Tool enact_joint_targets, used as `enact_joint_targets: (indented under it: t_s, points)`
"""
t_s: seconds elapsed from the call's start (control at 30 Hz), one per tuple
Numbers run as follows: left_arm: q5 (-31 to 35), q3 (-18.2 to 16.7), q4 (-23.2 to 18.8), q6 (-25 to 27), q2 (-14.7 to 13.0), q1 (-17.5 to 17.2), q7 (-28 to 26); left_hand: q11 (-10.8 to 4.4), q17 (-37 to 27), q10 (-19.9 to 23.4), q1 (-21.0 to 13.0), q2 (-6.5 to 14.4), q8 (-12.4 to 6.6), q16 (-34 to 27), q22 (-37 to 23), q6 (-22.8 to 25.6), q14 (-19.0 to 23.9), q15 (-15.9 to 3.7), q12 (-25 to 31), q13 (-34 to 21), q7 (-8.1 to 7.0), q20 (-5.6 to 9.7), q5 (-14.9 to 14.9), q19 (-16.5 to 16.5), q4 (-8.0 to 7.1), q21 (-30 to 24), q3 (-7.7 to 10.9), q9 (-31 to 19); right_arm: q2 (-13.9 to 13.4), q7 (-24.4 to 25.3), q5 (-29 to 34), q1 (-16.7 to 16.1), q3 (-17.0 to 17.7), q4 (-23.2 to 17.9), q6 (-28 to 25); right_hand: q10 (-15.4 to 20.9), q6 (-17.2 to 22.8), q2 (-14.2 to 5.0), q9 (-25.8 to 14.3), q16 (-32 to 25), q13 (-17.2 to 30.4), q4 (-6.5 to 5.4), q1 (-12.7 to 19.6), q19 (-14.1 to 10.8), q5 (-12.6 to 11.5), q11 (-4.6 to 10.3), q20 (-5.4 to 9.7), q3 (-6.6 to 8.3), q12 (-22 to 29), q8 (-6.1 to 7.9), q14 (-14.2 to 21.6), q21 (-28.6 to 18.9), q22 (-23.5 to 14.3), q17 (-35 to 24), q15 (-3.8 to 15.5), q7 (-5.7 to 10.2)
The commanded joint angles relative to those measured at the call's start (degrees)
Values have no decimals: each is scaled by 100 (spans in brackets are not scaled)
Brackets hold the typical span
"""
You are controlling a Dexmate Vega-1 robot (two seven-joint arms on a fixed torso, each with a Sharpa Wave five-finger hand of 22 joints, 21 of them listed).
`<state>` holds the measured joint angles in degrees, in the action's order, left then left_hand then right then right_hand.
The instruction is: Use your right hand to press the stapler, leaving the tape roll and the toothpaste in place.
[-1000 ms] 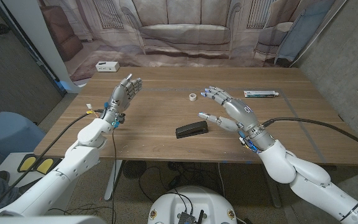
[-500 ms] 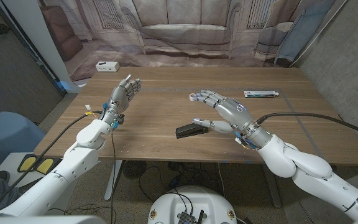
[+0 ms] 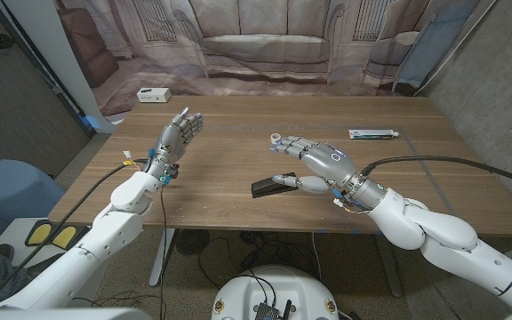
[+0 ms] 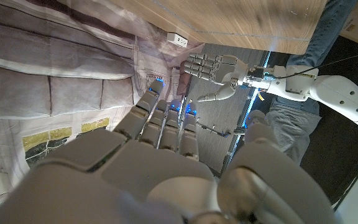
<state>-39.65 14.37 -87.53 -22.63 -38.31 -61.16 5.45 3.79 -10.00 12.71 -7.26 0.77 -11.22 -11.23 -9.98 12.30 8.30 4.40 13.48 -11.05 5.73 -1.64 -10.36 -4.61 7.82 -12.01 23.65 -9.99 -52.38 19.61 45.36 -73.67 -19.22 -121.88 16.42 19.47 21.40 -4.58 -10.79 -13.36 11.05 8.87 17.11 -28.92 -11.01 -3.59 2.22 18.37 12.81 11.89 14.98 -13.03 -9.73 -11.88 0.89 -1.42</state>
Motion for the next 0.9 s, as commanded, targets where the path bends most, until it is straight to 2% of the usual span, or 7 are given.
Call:
enact_joint_targets:
  t_s: [0.03,0.37,0.5,0.63,0.67,0.77,0.9]
  points:
    - [35,-12,-113,-3,-35,-73,-53,3,-27,44,-57,-10,-4,13,-29,41,50,-9,5,-25,-8,-18,11,-44,9,0,49,-32,-215,-197,-2,107,-109,-84,-71,86,70,56,-27,-31,20,-34,-13,-81,6,21,-20,18,38,46,86,-40,-22,-14,-23,6]
    - [50,-12,-171,-7,-29,-115,-94,10,-27,65,-64,-3,-1,15,-30,52,60,-13,4,-25,-10,-18,13,-45,9,6,52,-32,-270,-318,90,173,-183,-120,-170,205,-55,76,-28,-55,17,-75,-82,-163,22,-69,-63,-5,55,-28,214,-29,-23,-30,-47,70]
    - [64,-29,-212,-9,-39,-152,-137,3,-27,61,-66,-1,-1,15,-30,56,64,-16,0,-25,-14,-17,14,-44,9,9,53,-32,-275,-327,148,192,-222,-117,-220,216,-23,74,-28,-49,16,-73,-79,-175,22,-55,-65,2,52,-18,222,-24,-23,-29,-50,44]
    - [80,-52,-274,10,-73,-194,-178,-3,-27,65,-68,1,0,18,-30,62,63,-18,-2,-25,-14,-13,15,-41,10,12,54,-32,-258,-303,84,217,-251,-76,-215,232,43,86,-28,23,15,-80,-96,168,32,-20,-121,-12,32,-7,80,136,-25,-39,-67,65]
    - [84,-57,-286,14,-77,-202,-189,-4,-27,67,-69,1,-1,18,-30,64,65,-18,-2,-25,-16,-16,15,-41,10,13,54,-32,-255,-298,73,231,-264,-58,-204,241,58,93,-28,56,16,-83,-107,349,33,53,-154,-19,22,-9,14,207,-24,-42,-71,70]
    - [90,-70,-307,12,-85,-225,-209,1,-27,67,-70,2,1,18,-30,65,69,-17,-4,-26,-16,-16,15,-41,10,15,55,-32,-247,-358,19,295,-318,-8,-178,272,175,101,-28,129,16,-80,-110,672,32,48,-131,-26,12,21,-145,299,-23,-38,-72,106]
    - [80,-80,-329,18,-87,-248,-220,-17,-27,74,-72,4,3,19,-30,68,70,-19,-5,-26,-18,-14,16,-40,10,17,55,-32,-238,-454,-19,382,-389,39,-162,268,222,121,-29,216,17,-81,-128,896,31,102,-152,-40,-10,23,-375,322,-23,-32,-130,123]
